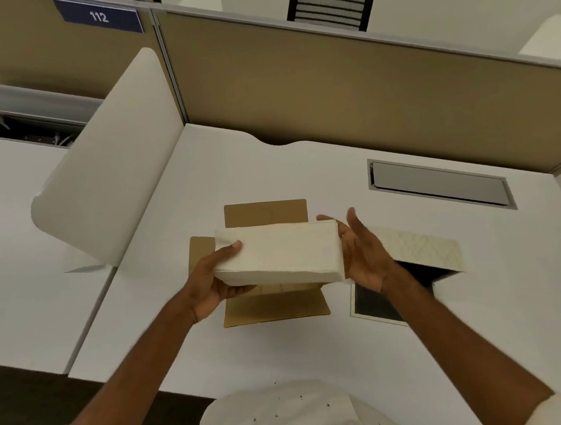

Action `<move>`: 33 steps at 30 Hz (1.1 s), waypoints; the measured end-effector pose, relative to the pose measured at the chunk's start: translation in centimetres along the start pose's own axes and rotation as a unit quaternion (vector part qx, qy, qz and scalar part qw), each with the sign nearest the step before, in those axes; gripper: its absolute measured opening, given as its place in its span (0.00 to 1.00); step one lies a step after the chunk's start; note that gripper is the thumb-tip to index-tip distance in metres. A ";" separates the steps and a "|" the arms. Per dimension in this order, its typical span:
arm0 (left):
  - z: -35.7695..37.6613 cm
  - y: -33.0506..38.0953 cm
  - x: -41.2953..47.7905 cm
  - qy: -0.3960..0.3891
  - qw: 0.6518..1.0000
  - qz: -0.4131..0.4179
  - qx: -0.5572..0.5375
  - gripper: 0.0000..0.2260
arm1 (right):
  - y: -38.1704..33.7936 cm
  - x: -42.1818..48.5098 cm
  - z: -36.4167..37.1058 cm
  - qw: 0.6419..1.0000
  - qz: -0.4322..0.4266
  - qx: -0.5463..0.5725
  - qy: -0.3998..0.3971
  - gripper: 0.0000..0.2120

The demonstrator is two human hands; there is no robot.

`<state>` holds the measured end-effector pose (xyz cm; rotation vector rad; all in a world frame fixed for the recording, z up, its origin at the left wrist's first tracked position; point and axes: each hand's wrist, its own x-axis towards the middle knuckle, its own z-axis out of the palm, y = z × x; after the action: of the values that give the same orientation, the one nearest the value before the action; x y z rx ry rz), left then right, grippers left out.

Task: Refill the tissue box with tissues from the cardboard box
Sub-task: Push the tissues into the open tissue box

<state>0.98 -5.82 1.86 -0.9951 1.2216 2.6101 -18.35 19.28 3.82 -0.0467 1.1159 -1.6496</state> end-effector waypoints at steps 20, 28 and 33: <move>0.5 1.6 -1.9 -0.071 0.992 -0.025 0.100 0.20 | 6.8 -5.8 4.9 0.963 -0.040 -0.089 0.251 0.31; 9.7 -3.0 -5.0 -0.032 0.985 -0.010 0.169 0.23 | 6.7 -11.9 0.3 0.963 -0.075 -0.036 0.258 0.29; 17.4 -7.1 -5.0 -0.065 0.981 0.016 0.180 0.20 | 4.5 -18.0 -7.0 0.972 -0.103 -0.021 0.210 0.27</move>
<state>-1.72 12.34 8.28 -0.7307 1.6075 2.3108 -11.48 37.77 5.57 0.1737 1.5062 -1.8726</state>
